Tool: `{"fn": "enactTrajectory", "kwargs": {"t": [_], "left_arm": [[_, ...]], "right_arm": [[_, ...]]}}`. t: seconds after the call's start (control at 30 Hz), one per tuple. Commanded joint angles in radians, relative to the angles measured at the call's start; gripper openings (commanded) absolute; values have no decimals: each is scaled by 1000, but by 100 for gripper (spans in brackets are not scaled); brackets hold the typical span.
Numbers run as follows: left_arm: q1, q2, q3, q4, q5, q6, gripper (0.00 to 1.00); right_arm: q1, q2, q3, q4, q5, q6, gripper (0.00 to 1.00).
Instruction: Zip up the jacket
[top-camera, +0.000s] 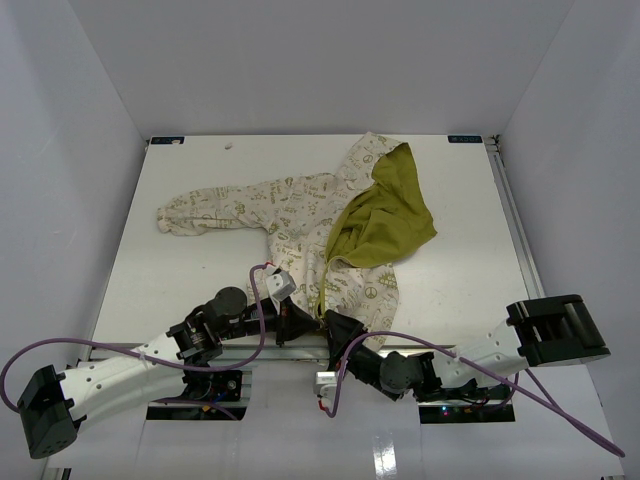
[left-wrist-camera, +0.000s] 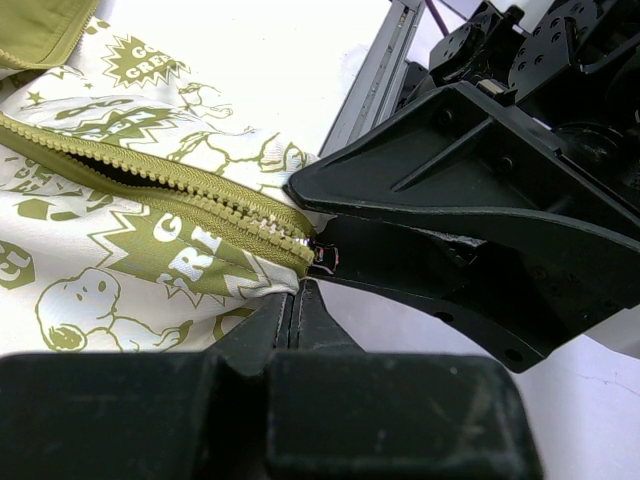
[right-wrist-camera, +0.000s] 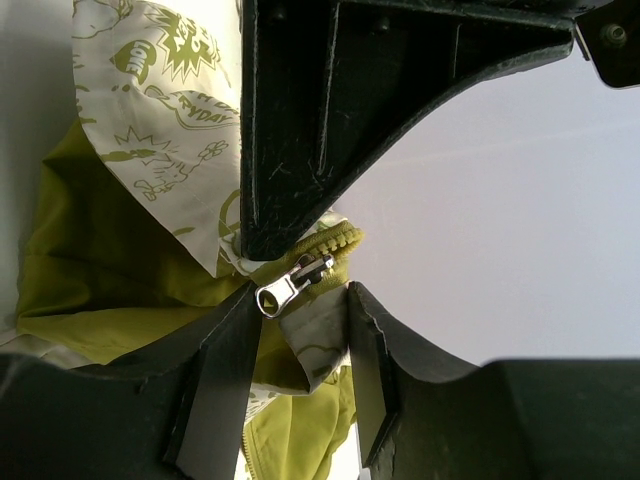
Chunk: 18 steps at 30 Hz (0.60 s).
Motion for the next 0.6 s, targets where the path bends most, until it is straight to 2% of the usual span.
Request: {"fn": "enactTrajectory", "kwargs": {"t": [0.0,0.57], "left_arm": [[3,-11,-5,-6,6,8,0],[3,-16,-5,-3,7,8,0]], "right_arm": [[1,-30,23,58,-17,24,45],[13,-44,29,28,-21,43,47]]}}
